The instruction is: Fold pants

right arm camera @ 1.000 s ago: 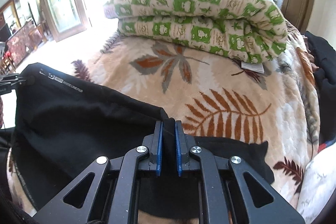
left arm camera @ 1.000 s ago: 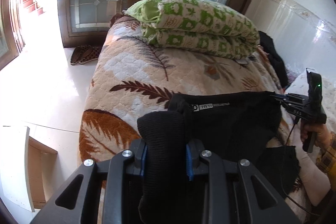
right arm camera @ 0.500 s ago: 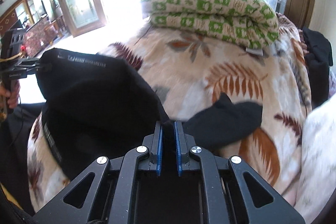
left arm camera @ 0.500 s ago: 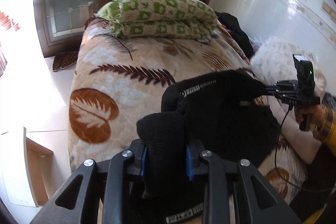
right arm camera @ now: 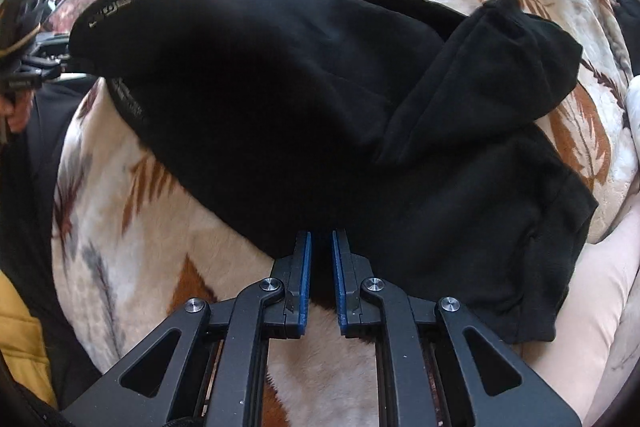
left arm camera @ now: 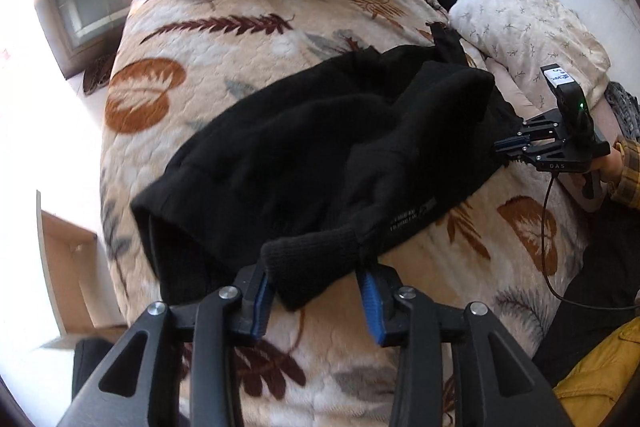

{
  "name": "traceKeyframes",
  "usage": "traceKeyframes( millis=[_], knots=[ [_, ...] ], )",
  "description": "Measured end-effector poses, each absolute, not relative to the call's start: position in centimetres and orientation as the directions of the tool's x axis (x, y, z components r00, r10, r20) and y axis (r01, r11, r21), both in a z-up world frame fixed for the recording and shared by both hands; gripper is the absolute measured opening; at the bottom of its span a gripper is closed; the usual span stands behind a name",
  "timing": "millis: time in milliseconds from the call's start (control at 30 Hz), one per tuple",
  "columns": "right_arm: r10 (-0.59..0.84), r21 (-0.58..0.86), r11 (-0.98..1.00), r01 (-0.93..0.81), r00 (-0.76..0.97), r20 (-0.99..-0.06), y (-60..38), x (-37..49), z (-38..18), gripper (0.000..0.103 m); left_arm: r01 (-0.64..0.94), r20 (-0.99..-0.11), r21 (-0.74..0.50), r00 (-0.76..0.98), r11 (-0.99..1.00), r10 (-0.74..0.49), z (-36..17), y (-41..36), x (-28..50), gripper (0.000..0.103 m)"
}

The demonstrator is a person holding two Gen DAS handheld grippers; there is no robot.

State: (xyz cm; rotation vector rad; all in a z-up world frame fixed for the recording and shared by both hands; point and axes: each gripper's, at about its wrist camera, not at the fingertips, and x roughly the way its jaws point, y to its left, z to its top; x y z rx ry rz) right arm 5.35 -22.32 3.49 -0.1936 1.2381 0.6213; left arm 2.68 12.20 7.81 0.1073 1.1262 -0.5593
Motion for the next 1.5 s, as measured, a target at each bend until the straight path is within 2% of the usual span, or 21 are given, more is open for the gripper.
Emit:
traceKeyframes(
  millis=[33,133,167,200,333,400,467,633,767,1033,1133,1167,1200,1233,1267,1367,1500],
  knots=[
    [0.348,0.209,0.818,-0.536,0.171,-0.922,-22.3,5.4,3.8,0.01,0.468,-0.873,-0.21,0.305,0.859,-0.38,8.0,12.6,2.4,0.043],
    [0.329,0.171,0.808,-0.563,0.193,-0.924,-21.9,5.2,5.1,0.012,0.435,-0.859,-0.243,0.318,0.867,-0.401,8.7,14.1,1.6,0.06],
    [0.333,0.169,0.809,-0.563,0.202,-0.921,-22.0,5.2,5.5,0.015,0.418,-0.852,-0.252,0.331,0.873,-0.405,9.0,14.8,1.4,0.066],
    [0.342,0.17,0.812,-0.559,0.219,-0.914,-22.0,5.3,6.1,0.024,0.401,-0.846,-0.263,0.341,0.877,-0.409,9.2,15.3,1.6,0.067],
    [0.371,0.147,0.813,-0.564,0.306,-0.877,-21.8,5.5,8.9,0.048,0.291,-0.809,-0.364,0.371,0.885,-0.455,9.7,18.2,2.5,0.071],
    [0.352,0.078,0.797,-0.599,0.356,-0.865,-20.7,5.1,9.7,0.07,0.218,-0.8,-0.413,0.377,0.884,-0.466,9.2,19.2,3.5,0.074],
    [0.341,0.037,0.776,-0.629,0.369,-0.865,-19.5,4.9,9.6,0.076,0.153,-0.817,-0.424,0.36,0.892,-0.45,8.1,19.6,4.7,0.074],
    [0.315,-0.011,0.715,-0.699,0.336,-0.887,-16.2,4.6,7.6,0.076,0.069,-0.852,-0.437,0.288,0.897,-0.438,5.3,18.5,6.3,0.073],
    [0.3,-0.052,0.658,-0.751,0.325,-0.897,-14.9,3.7,6.4,0.076,0.064,-0.86,-0.433,0.271,0.899,-0.433,5.5,17.3,4.5,0.073],
    [0.285,-0.093,0.644,-0.76,0.351,-0.892,-13.4,4.2,5.2,0.076,0.017,-0.868,-0.472,0.163,0.881,-0.469,2.6,15.6,2.7,0.072],
    [0.283,-0.115,0.645,-0.756,0.376,-0.882,-13.1,4.2,5.2,0.076,-0.01,-0.853,-0.499,0.179,0.867,-0.489,2.4,15.3,2.6,0.072],
    [0.288,-0.105,0.649,-0.753,0.372,-0.882,-13.2,4.2,5.2,0.067,-0.008,-0.847,-0.509,0.182,0.861,-0.499,2.5,15.1,2.5,0.066],
    [0.288,-0.1,0.664,-0.741,0.377,-0.88,-13.3,4.4,5.3,0.047,-0.005,-0.839,-0.522,0.18,0.853,-0.513,2.6,14.9,2.4,0.049],
    [0.285,-0.099,0.675,-0.732,0.381,-0.879,-13.4,4.6,5.4,0.038,-0.004,-0.838,-0.525,0.174,0.851,-0.517,2.6,14.7,2.3,0.043],
    [0.312,-0.056,0.69,-0.722,0.367,-0.876,-13.7,5.0,5.7,0.029,-0.001,-0.84,-0.52,0.182,0.854,-0.511,2.9,14.5,2.2,0.033],
    [0.369,0.026,0.72,-0.694,0.35,-0.861,-14.3,5.5,6.5,0.021,0.024,-0.824,-0.526,0.233,0.85,-0.516,4.8,14.8,2.5,0.028],
    [0.408,0.08,0.74,-0.668,0.351,-0.843,-14.3,6.0,7.4,0.019,0.075,-0.806,-0.512,0.301,0.856,-0.509,8.3,15.7,4.4,0.027]
  ],
)
